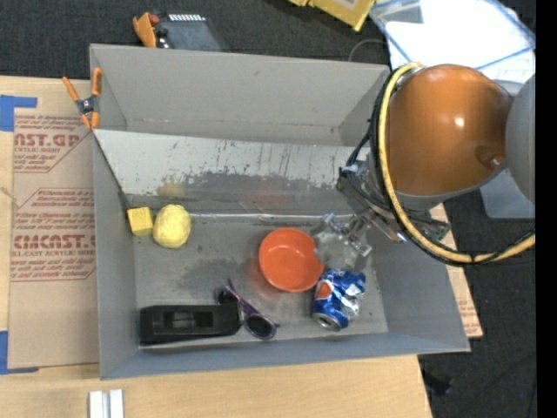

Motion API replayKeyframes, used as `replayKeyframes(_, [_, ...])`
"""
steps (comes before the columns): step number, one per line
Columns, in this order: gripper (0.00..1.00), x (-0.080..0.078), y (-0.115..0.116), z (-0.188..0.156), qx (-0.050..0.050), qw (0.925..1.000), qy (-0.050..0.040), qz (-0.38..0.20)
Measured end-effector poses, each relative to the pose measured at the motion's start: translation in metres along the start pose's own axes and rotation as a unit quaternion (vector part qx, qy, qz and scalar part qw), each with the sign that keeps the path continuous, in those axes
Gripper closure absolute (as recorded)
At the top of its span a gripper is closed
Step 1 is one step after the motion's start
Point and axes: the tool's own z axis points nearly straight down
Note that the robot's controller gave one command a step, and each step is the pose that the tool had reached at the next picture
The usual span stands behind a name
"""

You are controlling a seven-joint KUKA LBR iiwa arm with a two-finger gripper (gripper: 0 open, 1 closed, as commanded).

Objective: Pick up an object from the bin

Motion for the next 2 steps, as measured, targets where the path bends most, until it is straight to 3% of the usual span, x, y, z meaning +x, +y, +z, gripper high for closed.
replayKeyframes(1, [1.00, -0.008, 0.008, 0.032, -0.007, 0.9996, 0.0075, -0.027])
replayKeyframes(2, [1.00, -0.041, 0.009, 0.030, 0.002, 0.9986, 0.0003, -0.052])
